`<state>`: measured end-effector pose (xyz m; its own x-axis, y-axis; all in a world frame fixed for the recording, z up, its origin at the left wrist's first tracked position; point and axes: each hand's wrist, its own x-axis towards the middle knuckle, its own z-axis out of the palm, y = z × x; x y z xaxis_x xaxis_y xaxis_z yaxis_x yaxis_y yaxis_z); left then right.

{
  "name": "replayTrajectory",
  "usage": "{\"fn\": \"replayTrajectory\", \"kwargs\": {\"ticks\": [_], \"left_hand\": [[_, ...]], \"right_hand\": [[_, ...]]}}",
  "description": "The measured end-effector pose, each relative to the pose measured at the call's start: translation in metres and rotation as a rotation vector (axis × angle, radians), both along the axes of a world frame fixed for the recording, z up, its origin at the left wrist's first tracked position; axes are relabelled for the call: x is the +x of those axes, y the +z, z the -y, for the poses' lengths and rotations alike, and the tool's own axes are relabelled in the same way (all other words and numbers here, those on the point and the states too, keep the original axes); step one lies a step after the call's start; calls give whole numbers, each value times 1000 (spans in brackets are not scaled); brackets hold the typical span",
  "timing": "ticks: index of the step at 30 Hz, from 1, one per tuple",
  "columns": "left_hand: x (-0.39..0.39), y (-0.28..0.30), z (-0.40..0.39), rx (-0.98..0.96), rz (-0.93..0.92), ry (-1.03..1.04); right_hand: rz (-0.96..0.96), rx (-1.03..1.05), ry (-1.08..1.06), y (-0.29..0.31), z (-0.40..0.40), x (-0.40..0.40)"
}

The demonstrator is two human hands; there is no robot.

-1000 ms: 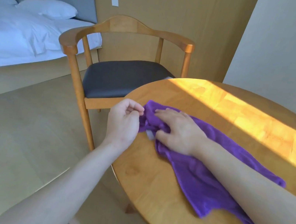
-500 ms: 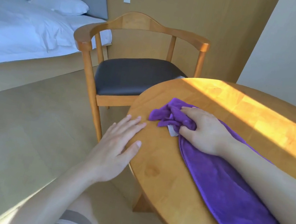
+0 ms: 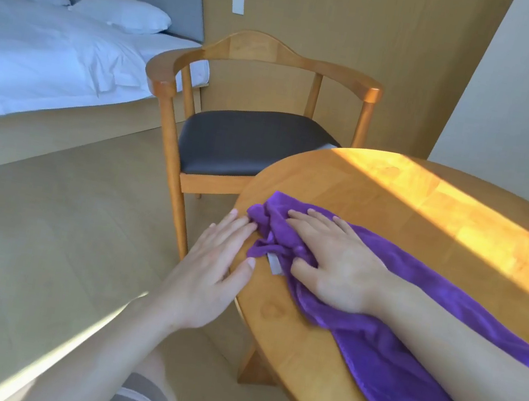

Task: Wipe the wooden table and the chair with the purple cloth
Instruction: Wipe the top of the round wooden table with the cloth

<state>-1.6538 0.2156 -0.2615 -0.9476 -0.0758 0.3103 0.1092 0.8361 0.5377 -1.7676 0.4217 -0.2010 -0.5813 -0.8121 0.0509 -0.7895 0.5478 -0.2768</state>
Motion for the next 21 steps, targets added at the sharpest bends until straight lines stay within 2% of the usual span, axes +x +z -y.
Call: {"fn": "replayTrajectory", "kwargs": {"ticks": [3,7,11,17,21], "left_hand": [[6,7,-3,-24,5,-9],[23,14,-3,23,1,19],[37,23,-1,95,13,58],[40,31,3,107,51,90],[38,39,9,87,12,136]], "right_hand": [[4,-14,117,0,-18,28],[44,-25,165,2,-21,30],[77,-36,104,4,12,-6],[19,-2,-60,0,75,-55],[39,-34,52,2,68,-34]]}}
